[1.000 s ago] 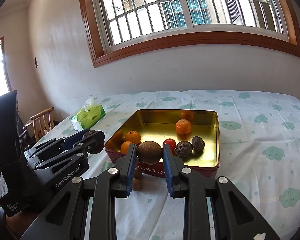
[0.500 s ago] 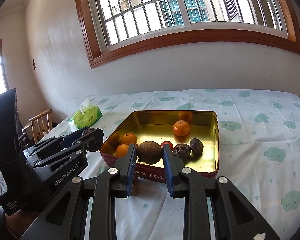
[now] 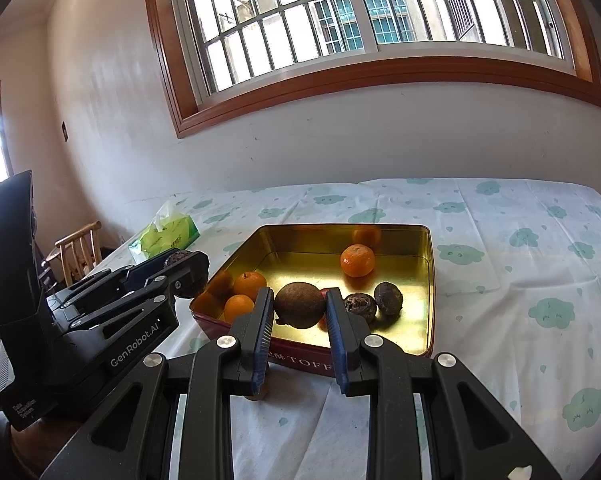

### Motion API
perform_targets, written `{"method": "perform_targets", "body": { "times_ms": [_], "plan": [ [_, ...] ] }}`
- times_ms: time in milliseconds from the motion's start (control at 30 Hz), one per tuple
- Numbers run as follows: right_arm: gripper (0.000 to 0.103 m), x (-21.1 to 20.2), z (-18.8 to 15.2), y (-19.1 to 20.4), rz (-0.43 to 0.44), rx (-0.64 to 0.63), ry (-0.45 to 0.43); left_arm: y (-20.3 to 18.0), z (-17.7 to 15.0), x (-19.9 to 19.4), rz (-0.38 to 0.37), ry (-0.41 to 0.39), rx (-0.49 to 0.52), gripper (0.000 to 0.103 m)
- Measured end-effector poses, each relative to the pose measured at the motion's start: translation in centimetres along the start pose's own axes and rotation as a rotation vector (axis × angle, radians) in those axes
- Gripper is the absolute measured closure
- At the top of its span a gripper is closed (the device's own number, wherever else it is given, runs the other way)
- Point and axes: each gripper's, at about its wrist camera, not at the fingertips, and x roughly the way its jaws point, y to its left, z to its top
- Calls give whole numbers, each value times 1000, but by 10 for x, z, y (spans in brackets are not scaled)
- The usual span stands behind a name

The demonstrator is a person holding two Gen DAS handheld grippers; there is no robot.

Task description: Organize fruits

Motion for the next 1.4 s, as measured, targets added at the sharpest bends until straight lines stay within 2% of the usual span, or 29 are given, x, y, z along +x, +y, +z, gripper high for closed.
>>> {"method": "perform_targets", "body": {
  "times_ms": [1400],
  "plan": [
    [79, 34, 4, -24, -12, 37, 25, -1, 4, 43, -6, 27, 25, 77]
  ]
}}
